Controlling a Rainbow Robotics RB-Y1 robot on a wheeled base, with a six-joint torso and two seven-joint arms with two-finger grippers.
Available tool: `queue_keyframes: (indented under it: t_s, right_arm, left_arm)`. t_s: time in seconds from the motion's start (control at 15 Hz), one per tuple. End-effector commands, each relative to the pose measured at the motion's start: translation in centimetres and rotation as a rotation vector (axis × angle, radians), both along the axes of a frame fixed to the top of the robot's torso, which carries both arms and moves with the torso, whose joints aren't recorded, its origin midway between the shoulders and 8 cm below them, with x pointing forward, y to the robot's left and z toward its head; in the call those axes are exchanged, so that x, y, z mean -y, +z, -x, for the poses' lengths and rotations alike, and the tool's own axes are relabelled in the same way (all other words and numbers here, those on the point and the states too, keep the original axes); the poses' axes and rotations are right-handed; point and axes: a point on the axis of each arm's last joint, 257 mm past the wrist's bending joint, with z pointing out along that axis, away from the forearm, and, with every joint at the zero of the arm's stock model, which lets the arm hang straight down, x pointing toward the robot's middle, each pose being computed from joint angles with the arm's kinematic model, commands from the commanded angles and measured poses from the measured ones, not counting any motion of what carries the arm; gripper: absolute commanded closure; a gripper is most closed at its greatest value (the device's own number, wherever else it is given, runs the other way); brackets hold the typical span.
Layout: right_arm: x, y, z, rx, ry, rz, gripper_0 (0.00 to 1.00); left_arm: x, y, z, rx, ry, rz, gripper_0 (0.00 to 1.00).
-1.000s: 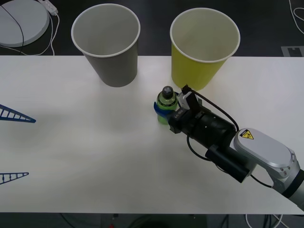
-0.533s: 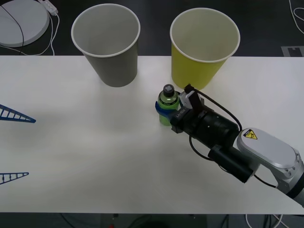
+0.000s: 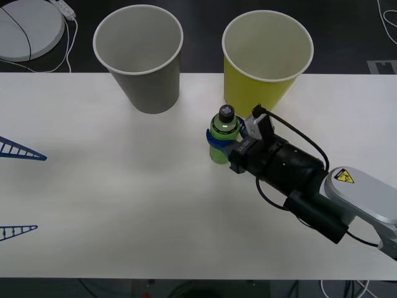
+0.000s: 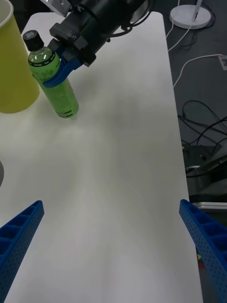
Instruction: Put the can into the green bin and the plastic bottle into the gray bin
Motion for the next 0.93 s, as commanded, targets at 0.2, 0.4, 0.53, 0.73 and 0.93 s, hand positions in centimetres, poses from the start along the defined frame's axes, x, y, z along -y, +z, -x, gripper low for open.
queue_keyframes:
  t_s: [0.2,0.4,0.53,0.73,0.93]
  right_arm:
    - [1.0,1.6,1.1,-0.001,0.028,-0.02,1.0]
    - [1.6,2.1,2.1,-0.051,0.1,-0.054,1.0]
    - [2.1,2.6,2.5,-0.07,0.12,-0.07,1.0]
    - [2.6,3.6,2.8,-0.078,0.128,-0.091,1.0]
    - [2.8,4.5,3.1,-0.086,0.133,-0.114,1.0]
  left_arm:
    - [0.0,0.0,0.0,0.0,0.0,0.0,0.0]
    - [0.0,0.0,0.0,0.0,0.0,0.0,0.0]
    - [0.0,0.0,0.0,0.0,0.0,0.0,0.0]
    - [0.0,0.0,0.0,0.0,0.0,0.0,0.0]
    - [0.0,0.0,0.0,0.0,0.0,0.0,0.0]
